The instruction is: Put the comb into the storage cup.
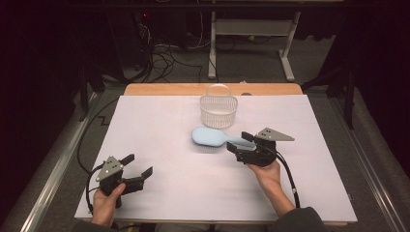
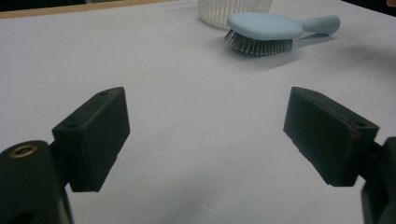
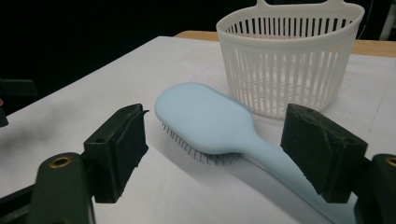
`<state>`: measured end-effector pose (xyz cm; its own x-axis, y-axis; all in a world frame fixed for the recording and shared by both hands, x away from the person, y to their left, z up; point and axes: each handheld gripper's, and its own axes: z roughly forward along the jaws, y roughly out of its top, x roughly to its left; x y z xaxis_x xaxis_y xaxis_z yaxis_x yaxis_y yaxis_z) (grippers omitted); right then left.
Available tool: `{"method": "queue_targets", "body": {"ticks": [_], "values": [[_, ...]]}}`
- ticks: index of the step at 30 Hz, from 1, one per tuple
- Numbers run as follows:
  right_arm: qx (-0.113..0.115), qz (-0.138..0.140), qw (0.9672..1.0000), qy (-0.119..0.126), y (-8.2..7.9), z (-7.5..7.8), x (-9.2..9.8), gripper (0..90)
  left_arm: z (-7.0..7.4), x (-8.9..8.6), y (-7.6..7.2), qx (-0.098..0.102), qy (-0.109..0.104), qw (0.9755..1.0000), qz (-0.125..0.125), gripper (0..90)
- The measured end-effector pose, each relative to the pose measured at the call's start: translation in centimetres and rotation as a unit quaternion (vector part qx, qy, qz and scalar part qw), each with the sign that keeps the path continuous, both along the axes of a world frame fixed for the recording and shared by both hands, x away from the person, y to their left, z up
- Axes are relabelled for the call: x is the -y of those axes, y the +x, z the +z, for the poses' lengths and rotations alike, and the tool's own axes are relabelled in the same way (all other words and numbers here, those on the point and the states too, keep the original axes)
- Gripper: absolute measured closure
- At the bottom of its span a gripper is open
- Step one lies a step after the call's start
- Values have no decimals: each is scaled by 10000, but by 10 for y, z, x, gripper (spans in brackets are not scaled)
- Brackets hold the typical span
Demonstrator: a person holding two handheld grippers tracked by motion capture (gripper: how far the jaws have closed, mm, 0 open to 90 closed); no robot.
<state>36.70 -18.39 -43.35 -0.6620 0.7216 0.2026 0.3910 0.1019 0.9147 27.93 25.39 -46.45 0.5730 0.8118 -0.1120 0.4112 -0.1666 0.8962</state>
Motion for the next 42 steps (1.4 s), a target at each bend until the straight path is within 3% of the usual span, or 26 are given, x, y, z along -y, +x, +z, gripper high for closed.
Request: {"method": "queue_targets", "body": {"ticks": [15,31,39,42], "values": [[-228,117,9996,-115,13,4,-12,232,0,0,0,2,-20,10000,-19,155],[-573,309,9962,-572,27,16,-15,262,0,1,-1,10,2,10000,-27,155],[-796,311,9912,-1011,39,23,-17,274,0,1,-1,9,0,10000,-34,155],[-957,385,9869,-1239,46,25,-21,274,0,1,0,2,1,10000,-38,155]]}}
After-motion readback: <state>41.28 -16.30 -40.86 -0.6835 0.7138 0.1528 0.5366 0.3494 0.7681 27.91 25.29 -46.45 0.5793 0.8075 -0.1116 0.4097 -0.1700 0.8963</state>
